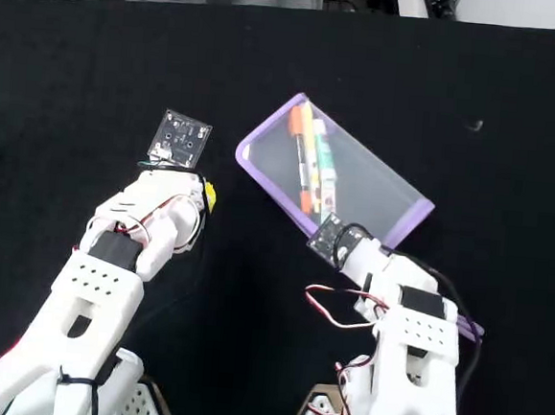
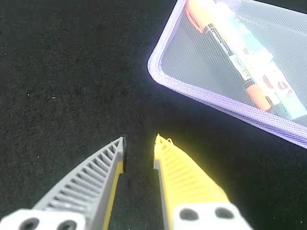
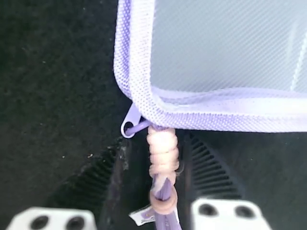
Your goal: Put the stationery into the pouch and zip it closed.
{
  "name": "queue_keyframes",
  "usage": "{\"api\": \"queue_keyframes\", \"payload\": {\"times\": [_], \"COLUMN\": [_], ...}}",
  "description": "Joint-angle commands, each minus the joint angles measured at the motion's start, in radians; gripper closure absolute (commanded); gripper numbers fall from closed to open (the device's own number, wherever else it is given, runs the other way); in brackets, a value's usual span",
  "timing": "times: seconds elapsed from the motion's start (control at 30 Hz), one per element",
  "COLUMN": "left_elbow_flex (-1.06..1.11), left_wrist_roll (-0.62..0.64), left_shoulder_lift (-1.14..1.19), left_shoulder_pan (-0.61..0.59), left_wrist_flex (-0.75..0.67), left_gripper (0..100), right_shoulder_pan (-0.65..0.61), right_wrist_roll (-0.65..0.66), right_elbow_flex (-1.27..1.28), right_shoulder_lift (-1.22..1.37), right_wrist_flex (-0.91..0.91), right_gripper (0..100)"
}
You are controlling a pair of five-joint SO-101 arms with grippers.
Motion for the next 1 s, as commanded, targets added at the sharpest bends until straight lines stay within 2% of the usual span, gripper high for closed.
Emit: {"api": "queue_keyframes", "payload": {"times": [0.0,0.33,0.43,0.73,0.97], "left_elbow_flex": [-0.008,-0.008,-0.008,-0.008,-0.008], "left_wrist_roll": [0.003,0.003,0.0,-0.005,-0.005], "left_shoulder_lift": [-0.021,-0.021,-0.025,-0.032,-0.032], "left_shoulder_pan": [-0.004,-0.001,-0.004,-0.005,0.002], "left_wrist_flex": [-0.015,-0.014,-0.015,-0.017,-0.015], "left_gripper": [89,89,89,89,88], "right_shoulder_pan": [-0.009,-0.008,-0.008,-0.057,-0.199], "right_wrist_roll": [-0.012,-0.015,-0.087,-0.275,-0.41], "right_elbow_flex": [-0.005,-0.035,-0.102,-0.501,-0.762], "right_shoulder_lift": [-0.005,-0.012,-0.013,-0.015,-0.015], "right_wrist_flex": [-0.023,-0.021,0.002,0.316,0.532], "right_gripper": [95.3,98.7,98.7,98.7,98.7]}}
